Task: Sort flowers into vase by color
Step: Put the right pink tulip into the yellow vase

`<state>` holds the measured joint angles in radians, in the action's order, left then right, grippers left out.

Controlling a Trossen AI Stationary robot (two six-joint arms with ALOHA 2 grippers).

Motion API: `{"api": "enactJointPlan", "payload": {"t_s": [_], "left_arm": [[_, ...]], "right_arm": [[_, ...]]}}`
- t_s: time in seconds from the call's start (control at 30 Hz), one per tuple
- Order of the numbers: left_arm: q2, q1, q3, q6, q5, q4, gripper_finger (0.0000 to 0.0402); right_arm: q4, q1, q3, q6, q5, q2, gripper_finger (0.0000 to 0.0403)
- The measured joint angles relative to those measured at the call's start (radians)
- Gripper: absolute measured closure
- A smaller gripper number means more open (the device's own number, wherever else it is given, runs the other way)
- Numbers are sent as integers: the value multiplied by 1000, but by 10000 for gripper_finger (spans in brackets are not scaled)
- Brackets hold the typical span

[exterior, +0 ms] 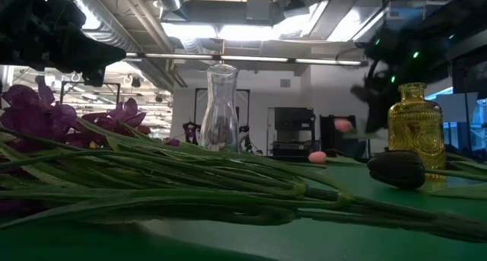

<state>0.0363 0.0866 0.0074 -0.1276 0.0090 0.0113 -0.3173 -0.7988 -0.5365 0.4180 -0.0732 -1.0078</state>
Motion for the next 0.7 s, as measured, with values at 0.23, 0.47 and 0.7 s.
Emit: {"api": "enactJointPlan", "payload": {"t_s": [0.23,0.47,0.7], "left_arm": [[0,0,0,0,0,0,401],[0,0,0,0,0,0,401],[0,0,0,0,0,0,401]], "right_arm": [[36,0,-24,-1,181,295,401],[150,1,-57,-6,367,552,402],[165,1,-45,27,415,730,402]]}}
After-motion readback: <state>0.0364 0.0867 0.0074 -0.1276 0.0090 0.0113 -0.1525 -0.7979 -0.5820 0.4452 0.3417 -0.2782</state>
